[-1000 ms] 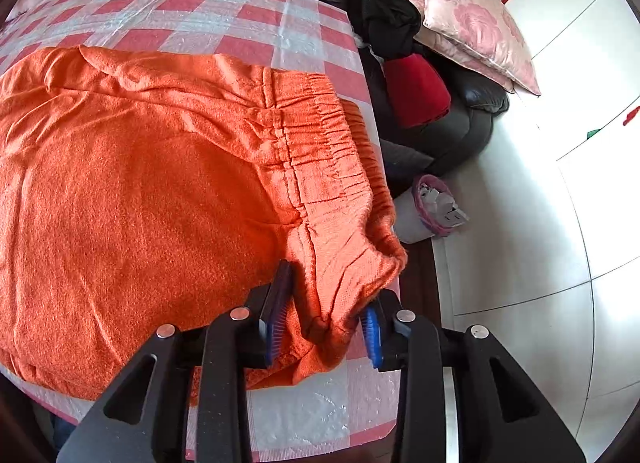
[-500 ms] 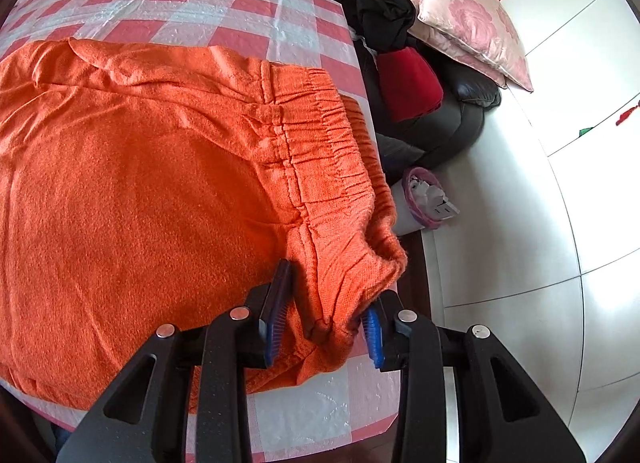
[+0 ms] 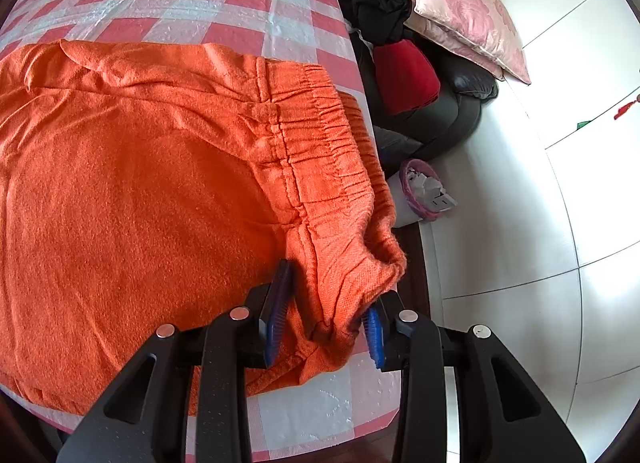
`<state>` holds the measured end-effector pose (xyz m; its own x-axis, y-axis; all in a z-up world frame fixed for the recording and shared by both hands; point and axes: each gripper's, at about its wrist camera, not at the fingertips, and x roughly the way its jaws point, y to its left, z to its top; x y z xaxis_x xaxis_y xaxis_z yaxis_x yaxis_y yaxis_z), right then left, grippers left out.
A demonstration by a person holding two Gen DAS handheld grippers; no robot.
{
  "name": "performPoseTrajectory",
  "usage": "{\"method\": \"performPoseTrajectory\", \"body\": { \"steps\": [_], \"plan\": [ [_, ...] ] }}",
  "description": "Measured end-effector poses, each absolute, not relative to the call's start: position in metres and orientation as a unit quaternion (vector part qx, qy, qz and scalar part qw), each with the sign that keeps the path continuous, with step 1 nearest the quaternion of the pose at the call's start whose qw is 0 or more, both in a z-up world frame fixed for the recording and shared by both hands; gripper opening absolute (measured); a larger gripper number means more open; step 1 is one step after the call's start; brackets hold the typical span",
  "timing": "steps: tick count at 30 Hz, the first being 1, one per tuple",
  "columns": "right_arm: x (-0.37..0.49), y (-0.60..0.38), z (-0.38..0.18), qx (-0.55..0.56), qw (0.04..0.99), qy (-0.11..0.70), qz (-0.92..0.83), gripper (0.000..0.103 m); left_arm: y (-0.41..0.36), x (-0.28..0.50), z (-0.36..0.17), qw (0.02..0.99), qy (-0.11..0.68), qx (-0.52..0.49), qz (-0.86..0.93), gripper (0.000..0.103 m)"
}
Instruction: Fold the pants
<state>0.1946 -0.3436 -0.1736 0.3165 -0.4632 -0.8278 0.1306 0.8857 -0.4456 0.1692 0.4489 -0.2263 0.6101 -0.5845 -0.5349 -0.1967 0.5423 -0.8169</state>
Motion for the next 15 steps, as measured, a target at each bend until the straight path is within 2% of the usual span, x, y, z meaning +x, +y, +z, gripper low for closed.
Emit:
{"method": "performPoseTrajectory", "body": {
  "steps": [1, 2, 4, 7, 8, 11, 13, 14, 15],
  "plan": [
    [0.195, -0.343, -0.174, -0.15, 0.797, 0.555, -0.188, 0.035, 0.447, 0.17, -0.222, 0.773, 0.417, -0.459, -0.135, 0.014],
    [0.195, -0.344, -0.174, -0.148, 0.796, 0.555, -0.189, 0.035, 0.444, 0.171, -0.213, 0.786, 0.414, -0.438, -0.139, 0.011],
    [0.196, -0.344, -0.173, -0.144, 0.796, 0.555, -0.193, 0.036, 0.44, 0.17, -0.199, 0.806, 0.413, -0.403, -0.132, 0.009],
    [0.196, -0.345, -0.172, -0.143, 0.795, 0.552, -0.207, 0.044, 0.453, 0.175, -0.193, 0.818, 0.417, -0.385, -0.096, 0.008],
    [0.196, -0.345, -0.171, -0.142, 0.795, 0.55, -0.211, 0.05, 0.456, 0.177, -0.193, 0.819, 0.42, -0.38, -0.086, 0.008],
    [0.193, -0.355, -0.165, -0.122, 0.803, 0.545, -0.206, 0.081, 0.452, 0.186, -0.203, 0.82, 0.441, -0.361, -0.059, 0.008],
    [0.185, -0.366, -0.158, -0.084, 0.809, 0.554, -0.178, 0.086, 0.447, 0.189, -0.207, 0.813, 0.45, -0.362, -0.066, 0.01],
    [0.181, -0.37, -0.154, -0.078, 0.81, 0.555, -0.173, 0.086, 0.442, 0.186, -0.207, 0.814, 0.452, -0.359, -0.065, 0.016],
    [0.175, -0.376, -0.147, -0.078, 0.812, 0.552, -0.174, 0.087, 0.44, 0.184, -0.205, 0.818, 0.455, -0.349, -0.047, 0.033]
  ]
}}
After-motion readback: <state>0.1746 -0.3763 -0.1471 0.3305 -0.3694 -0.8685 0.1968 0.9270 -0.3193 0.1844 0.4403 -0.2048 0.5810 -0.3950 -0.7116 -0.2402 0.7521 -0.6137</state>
